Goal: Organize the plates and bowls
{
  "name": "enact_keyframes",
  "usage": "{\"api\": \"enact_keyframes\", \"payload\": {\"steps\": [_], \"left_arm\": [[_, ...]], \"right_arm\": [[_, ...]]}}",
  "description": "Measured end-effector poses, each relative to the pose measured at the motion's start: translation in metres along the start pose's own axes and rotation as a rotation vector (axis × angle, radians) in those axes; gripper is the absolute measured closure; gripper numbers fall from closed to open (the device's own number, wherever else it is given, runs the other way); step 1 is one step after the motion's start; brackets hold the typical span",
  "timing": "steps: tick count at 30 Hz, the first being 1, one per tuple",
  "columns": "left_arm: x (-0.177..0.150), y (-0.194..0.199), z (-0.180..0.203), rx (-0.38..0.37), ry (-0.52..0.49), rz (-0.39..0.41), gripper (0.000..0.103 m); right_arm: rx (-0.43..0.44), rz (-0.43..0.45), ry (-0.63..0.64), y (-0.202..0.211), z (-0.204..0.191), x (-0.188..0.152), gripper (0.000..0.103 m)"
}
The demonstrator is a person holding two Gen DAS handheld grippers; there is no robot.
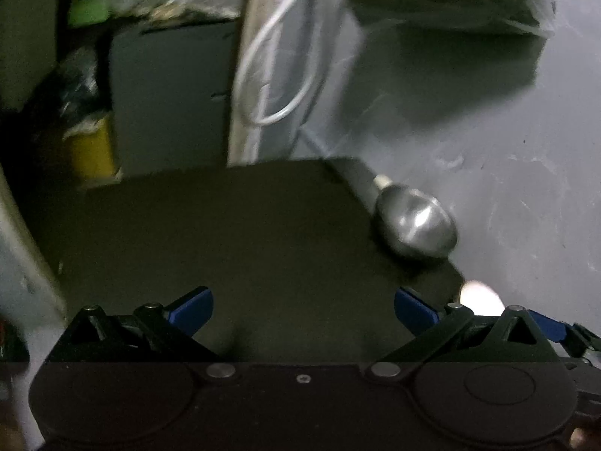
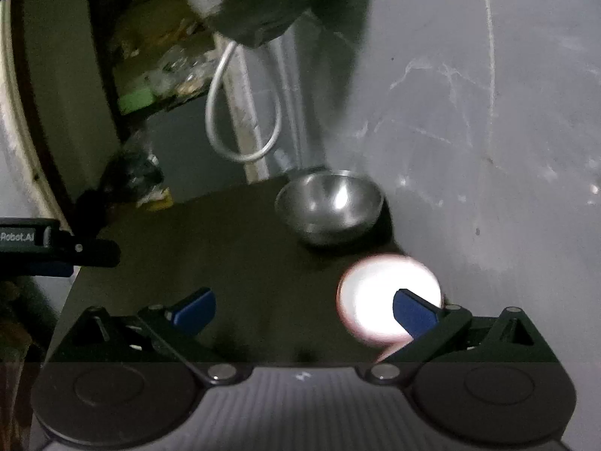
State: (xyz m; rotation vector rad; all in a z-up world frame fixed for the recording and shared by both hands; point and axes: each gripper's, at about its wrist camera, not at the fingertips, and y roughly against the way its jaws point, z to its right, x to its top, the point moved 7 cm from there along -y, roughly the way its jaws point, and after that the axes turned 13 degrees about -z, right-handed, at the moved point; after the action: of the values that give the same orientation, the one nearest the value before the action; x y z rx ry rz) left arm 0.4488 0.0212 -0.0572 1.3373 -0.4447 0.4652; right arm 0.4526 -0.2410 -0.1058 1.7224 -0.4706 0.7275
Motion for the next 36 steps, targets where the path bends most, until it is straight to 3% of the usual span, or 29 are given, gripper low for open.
{"api": "enact_keyframes", "payload": {"steps": [5,9,18,23,27,29,30,31,36], "left_arm": [[0.06,-0.044,0.039,0.006,-0.134,0.002,0.001],[0.1,-0.088,0.057,0.077,-0.188,0.009,0.001],[0.115,-0.155,0.073,0.062,-0.189,-0.09,0.002],[0.112,-0.172,0.072,0.038,-0.13,-0.162,0.023],[0.104,-0.184,0.072,-0.03,-0.084,-0.238,0.063],[0.101,-0.188,0.069,-0.084,-0.025,-0.261,0.074],[0.1,-0.188,0.067,-0.121,0.01,-0.263,0.086],[0.099,-0.187,0.066,-0.152,0.037,-0.269,0.092],[0.09,-0.162,0.064,-0.133,0.022,-0.223,0.091]], "right_arm": [[-0.003,0.036,-0.075,-0.037,0.018,0.041,0.0],[-0.013,0.038,-0.12,-0.069,0.032,0.066,0.004],[0.012,-0.036,-0.138,-0.113,0.042,0.081,0.019],[-0.005,-0.069,-0.141,-0.121,0.044,0.083,0.035],[0.007,-0.104,-0.162,-0.128,0.052,0.081,0.044],[0.03,-0.119,-0.175,-0.131,0.054,0.079,0.05],[0.04,-0.124,-0.174,-0.133,0.054,0.078,0.052],[0.039,-0.123,-0.168,-0.133,0.054,0.078,0.055],[0.057,-0.114,-0.136,-0.124,0.051,0.076,0.069]]}}
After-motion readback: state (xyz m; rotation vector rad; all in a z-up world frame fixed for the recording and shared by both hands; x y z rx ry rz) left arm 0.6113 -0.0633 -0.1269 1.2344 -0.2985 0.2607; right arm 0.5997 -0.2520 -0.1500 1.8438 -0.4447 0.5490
